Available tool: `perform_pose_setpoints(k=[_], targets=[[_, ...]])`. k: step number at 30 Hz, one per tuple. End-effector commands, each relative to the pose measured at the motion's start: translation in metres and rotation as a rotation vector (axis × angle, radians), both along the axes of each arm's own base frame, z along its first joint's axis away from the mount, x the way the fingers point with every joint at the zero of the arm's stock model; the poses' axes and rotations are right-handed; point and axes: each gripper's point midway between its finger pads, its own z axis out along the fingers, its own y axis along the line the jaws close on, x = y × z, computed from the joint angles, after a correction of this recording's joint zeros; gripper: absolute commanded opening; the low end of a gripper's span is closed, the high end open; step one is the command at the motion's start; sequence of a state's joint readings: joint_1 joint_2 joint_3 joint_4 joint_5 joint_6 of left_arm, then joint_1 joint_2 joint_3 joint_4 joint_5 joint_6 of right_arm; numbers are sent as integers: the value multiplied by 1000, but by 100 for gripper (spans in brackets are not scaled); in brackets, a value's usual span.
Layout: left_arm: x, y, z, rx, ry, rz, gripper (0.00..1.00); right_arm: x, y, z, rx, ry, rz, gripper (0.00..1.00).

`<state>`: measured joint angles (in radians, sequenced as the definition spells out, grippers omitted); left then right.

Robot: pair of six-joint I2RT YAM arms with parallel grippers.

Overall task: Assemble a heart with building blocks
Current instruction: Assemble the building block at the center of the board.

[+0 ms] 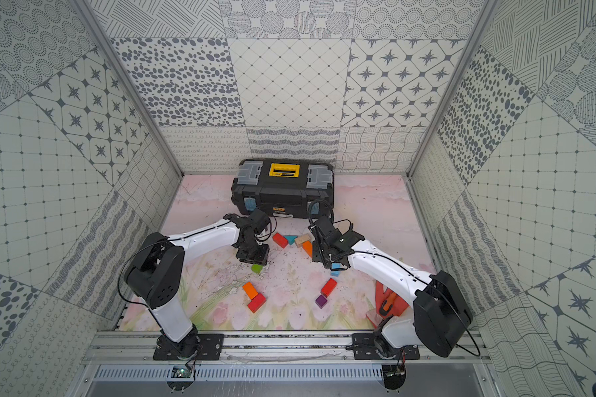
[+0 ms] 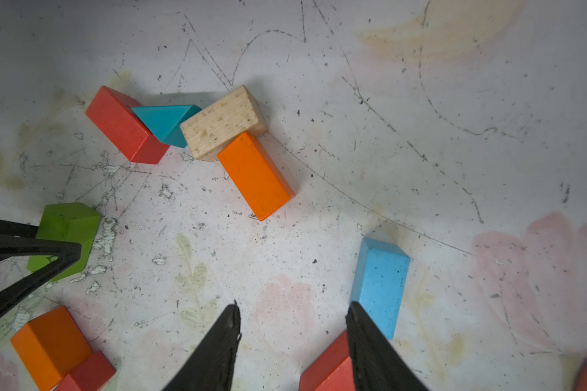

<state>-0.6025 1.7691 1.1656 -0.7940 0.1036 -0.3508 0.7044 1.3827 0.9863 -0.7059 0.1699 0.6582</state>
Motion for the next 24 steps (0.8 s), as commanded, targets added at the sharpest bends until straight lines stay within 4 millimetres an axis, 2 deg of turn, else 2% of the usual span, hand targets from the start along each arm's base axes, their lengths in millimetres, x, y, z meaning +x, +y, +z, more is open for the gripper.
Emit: perform_pose_setpoints(k=[1, 4, 7, 11, 12, 15, 17, 19, 24], targets=[[-17, 8, -5, 69, 37, -79, 41, 1, -4, 5, 14, -26, -15, 53], [-13, 11, -8, 113, 24, -101, 24, 0, -7, 5, 10, -28, -23, 53], [3, 9, -1, 145, -31, -132, 12, -1, -10, 5, 5, -29, -28, 53], [27, 0, 7, 147, -124, -209, 6, 1, -9, 2, 10, -25, -33, 52], [31, -3, 8, 143, -131, -222, 9, 2, -9, 2, 11, -24, -35, 52], [32, -12, 4, 111, -105, -231, 45, 4, -7, 2, 15, -21, -34, 52], [30, -15, 1, 93, -89, -235, 53, 4, -6, 3, 18, -26, -32, 52], [30, -15, 0, 97, -93, -239, 49, 4, -7, 2, 16, -25, -30, 52], [35, -15, 3, 105, -112, -250, 24, 3, -7, -1, 19, -20, -31, 52]])
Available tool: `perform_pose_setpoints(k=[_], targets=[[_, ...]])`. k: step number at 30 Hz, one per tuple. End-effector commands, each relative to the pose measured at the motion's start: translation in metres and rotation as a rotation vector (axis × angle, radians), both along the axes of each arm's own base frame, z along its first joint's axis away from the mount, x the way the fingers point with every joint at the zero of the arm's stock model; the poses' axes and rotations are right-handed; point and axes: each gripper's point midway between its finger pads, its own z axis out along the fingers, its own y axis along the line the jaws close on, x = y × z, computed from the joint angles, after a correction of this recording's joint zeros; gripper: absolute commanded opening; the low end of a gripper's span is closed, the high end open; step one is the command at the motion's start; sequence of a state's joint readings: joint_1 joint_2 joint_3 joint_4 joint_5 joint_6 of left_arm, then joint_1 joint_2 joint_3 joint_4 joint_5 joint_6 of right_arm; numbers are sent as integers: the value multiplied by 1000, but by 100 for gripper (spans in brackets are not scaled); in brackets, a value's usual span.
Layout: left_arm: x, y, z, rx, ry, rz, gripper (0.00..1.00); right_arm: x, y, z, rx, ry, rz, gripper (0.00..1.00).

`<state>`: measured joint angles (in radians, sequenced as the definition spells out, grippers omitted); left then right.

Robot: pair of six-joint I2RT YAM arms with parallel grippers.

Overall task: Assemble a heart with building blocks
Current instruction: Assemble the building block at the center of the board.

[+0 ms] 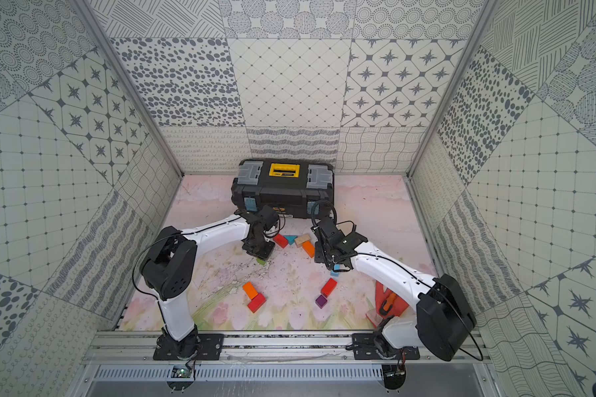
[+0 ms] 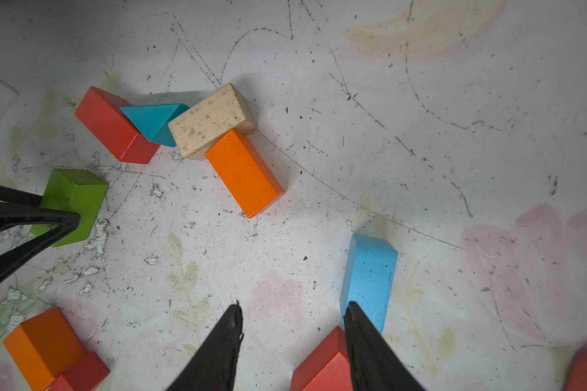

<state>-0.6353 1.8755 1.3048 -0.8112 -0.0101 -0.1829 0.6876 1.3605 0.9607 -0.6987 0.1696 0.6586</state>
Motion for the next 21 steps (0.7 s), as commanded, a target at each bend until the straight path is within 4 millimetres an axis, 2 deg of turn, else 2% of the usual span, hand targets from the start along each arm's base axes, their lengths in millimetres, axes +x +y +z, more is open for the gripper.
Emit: perform_pose_setpoints(k=[1, 6, 12, 21], targets=[[4, -4, 3, 13, -21, -61, 22, 3, 1, 0, 17, -17, -14, 52], [11, -10, 2, 4, -25, -66, 14, 2, 0, 0, 22, -19, -18, 51], [21, -17, 5, -4, -41, -78, 14, 2, -2, -1, 22, -19, -19, 51], [23, -22, 1, -19, -28, -80, 14, 1, -3, -4, 21, -12, -23, 51]])
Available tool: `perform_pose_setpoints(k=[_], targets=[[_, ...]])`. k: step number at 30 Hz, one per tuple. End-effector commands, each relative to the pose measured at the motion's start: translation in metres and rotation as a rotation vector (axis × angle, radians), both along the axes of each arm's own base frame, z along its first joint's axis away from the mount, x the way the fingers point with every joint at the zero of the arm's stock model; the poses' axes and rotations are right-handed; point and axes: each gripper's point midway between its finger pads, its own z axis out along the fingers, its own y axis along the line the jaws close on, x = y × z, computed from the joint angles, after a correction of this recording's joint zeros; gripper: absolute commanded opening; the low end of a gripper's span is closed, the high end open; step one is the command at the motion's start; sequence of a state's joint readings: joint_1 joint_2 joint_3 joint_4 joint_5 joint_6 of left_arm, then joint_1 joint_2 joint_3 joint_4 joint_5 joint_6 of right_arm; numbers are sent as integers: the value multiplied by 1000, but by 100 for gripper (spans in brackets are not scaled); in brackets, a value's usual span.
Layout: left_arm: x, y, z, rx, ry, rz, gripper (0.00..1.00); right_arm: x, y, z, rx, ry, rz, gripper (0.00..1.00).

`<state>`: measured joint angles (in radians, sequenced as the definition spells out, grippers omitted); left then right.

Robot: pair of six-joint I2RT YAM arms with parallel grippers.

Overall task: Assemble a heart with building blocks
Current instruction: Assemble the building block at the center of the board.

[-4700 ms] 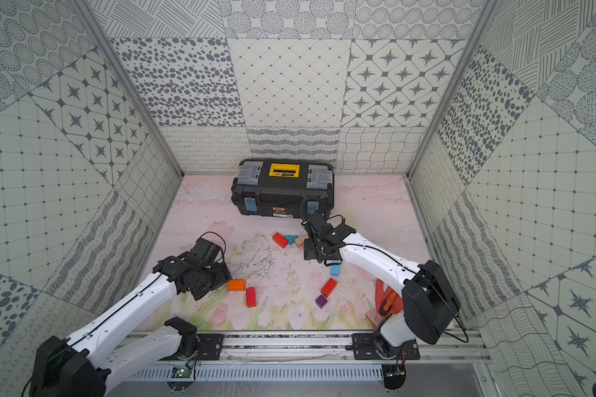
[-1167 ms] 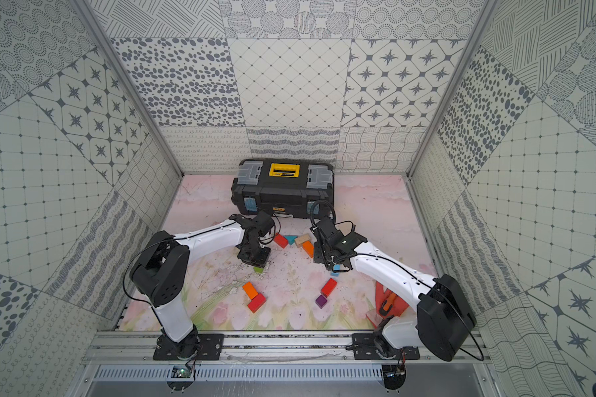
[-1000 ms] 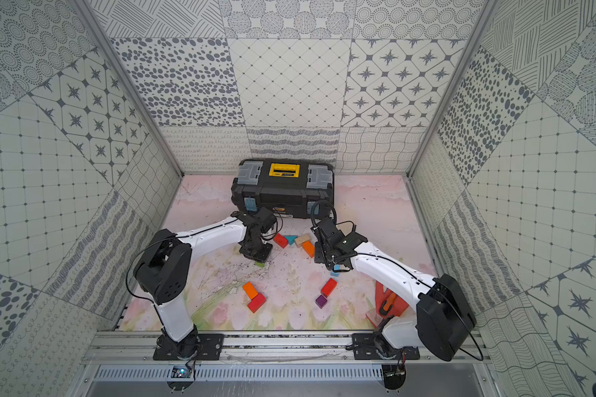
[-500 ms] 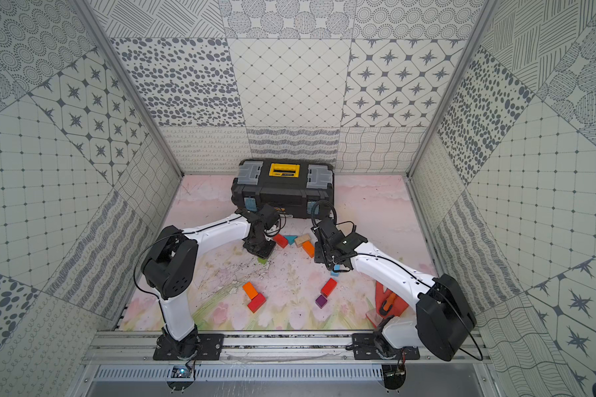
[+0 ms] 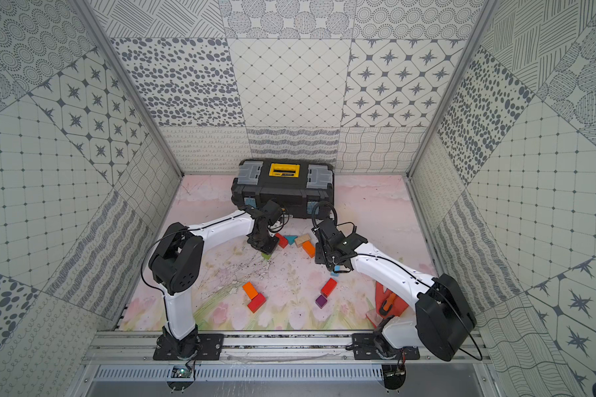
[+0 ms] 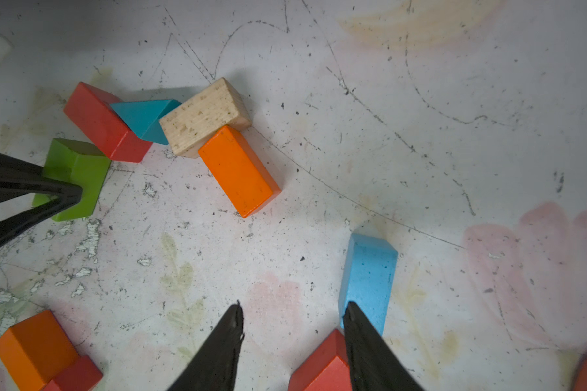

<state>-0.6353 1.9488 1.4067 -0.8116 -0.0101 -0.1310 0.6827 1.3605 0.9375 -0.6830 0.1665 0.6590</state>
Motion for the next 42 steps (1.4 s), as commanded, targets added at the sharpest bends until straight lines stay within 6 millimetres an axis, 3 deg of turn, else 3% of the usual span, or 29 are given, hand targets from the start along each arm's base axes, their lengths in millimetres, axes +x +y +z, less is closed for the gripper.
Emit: perform_pose_setpoints(k=[1, 20, 21, 25, 29, 31, 34, 38, 42], targets=[[1, -7, 1, -12, -4, -28, 14, 3, -1, 3, 23, -19, -20, 51], [8, -12, 4, -32, -28, -32, 13, 1, -3, -2, 18, -10, -28, 51], [8, -12, 4, -29, -28, -34, 14, 1, -3, -3, 18, -8, -26, 51], [9, -9, 2, -8, -27, -25, 41, 0, -3, -3, 17, -5, -24, 52], [8, -9, 2, -9, -29, -23, 45, 0, -2, 0, 17, -10, -13, 56], [8, -9, 3, -14, -30, -23, 44, 0, -1, -1, 11, -9, 4, 66], [7, -9, 4, -19, -29, -23, 43, 5, 9, -6, -2, 7, 65, 77], [5, -10, 3, -25, -24, -21, 40, 15, 25, -22, -42, 56, 149, 79], [5, -8, 5, -16, -30, -15, 43, 27, 40, -33, -53, 76, 207, 78]])
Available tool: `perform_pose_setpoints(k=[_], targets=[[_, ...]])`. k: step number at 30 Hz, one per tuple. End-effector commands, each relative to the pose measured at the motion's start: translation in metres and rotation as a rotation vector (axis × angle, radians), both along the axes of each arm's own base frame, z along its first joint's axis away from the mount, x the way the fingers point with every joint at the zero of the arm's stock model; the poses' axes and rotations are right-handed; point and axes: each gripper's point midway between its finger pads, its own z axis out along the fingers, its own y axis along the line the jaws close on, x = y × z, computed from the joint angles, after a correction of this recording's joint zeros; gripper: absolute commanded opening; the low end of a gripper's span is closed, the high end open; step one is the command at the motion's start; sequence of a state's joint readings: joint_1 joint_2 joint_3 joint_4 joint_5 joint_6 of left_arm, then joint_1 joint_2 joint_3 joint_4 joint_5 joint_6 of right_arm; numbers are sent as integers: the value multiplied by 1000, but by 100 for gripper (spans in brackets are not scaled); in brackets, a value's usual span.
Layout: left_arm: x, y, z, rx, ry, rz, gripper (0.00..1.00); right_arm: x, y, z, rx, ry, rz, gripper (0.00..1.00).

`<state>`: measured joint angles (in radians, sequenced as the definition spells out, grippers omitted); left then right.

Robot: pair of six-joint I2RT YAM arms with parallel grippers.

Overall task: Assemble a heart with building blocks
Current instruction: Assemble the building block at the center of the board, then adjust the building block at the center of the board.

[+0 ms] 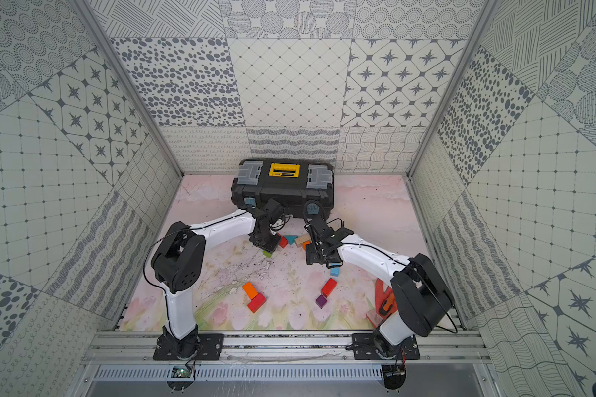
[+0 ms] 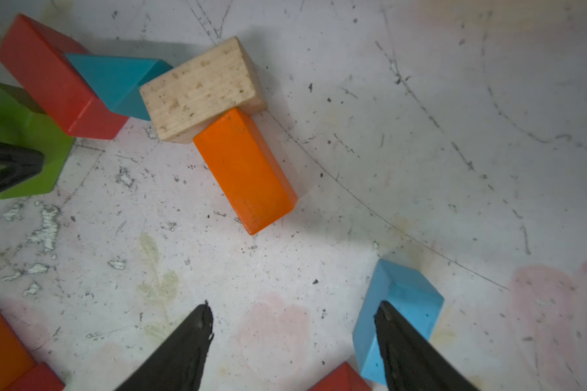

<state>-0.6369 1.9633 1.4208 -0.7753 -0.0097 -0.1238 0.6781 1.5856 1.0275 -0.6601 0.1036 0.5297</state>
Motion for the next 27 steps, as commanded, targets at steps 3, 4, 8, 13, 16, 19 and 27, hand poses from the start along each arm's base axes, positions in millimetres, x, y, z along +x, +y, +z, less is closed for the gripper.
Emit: perform_pose_setpoints(k=[3, 4, 8, 13, 16, 19, 27], targets=[[-4, 5, 10, 24, -16, 1, 49, 22, 21, 3, 5, -30, 84, 78], [-4, 7, 10, 34, -17, 4, 51, 25, 22, 2, -3, -29, 89, 78], [-4, 15, 19, 61, -49, 24, 53, 35, 25, -3, -46, -21, 100, 76], [-7, 20, 40, 33, -92, 70, 54, 45, 24, -13, -79, -13, 84, 73], [-15, 25, 48, 16, -93, 107, 54, 50, 25, -16, -85, -15, 83, 72], [-27, 31, 52, -1, -86, 133, 54, 54, 24, -16, -97, -18, 74, 70], [-52, 39, 65, -79, -83, 182, 54, 60, 22, -15, -103, -33, 60, 68]])
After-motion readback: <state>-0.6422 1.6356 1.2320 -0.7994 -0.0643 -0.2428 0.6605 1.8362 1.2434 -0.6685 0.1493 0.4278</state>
